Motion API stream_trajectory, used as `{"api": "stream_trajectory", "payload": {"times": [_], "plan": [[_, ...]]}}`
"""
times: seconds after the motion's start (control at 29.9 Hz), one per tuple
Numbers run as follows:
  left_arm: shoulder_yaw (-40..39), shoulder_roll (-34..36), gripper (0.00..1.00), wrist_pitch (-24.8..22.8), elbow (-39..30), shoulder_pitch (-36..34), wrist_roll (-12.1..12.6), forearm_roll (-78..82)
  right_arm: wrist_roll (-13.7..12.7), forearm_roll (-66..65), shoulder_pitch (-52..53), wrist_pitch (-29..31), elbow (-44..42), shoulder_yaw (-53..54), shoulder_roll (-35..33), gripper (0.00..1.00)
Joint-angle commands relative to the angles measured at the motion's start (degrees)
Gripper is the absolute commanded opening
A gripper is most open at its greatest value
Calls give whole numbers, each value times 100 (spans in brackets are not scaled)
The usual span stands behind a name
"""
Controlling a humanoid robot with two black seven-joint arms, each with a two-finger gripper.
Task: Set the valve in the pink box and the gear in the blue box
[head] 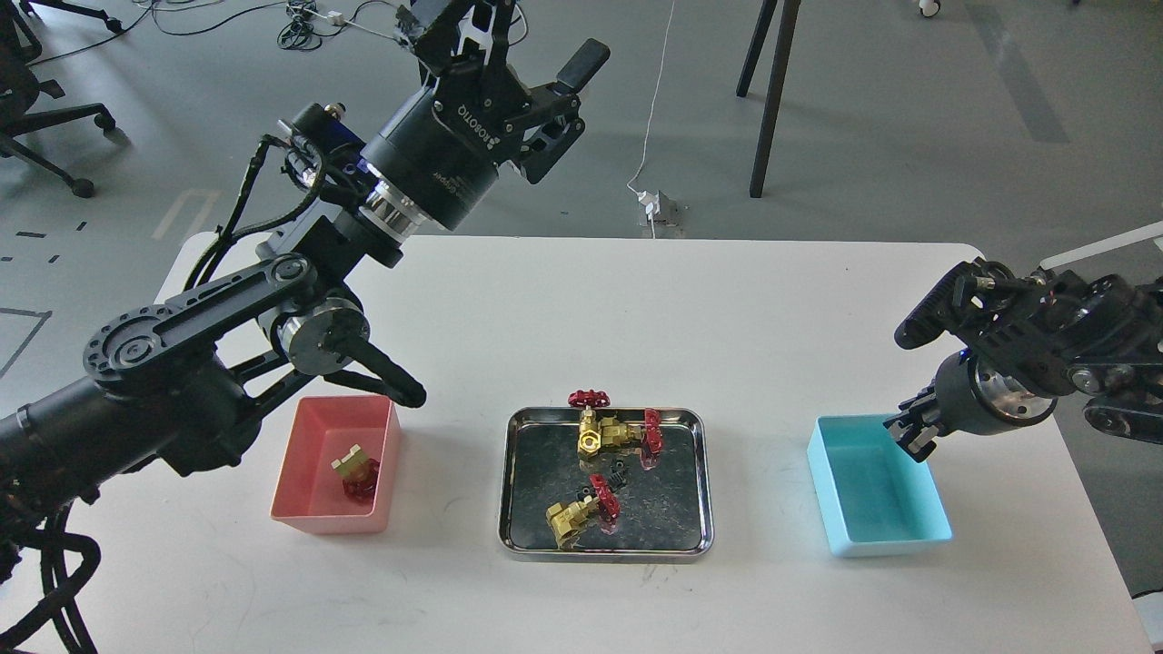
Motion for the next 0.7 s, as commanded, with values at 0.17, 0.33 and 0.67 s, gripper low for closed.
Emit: {"api": "stream_trajectory", "payload": {"times": [0.17,0.33,0.67], "plan": [[12,-89,88,8,57,-27,1,0,-9,367,-358,0,-13,335,-5,74],[91,-89,88,-26,294,-106,1,-8,-61,1158,-367,0,-92,817,-40,98],[127,420,87,-746,890,-405,1,-105,-71,4616,-1051,-179,-1092,3707,-612,99]]}}
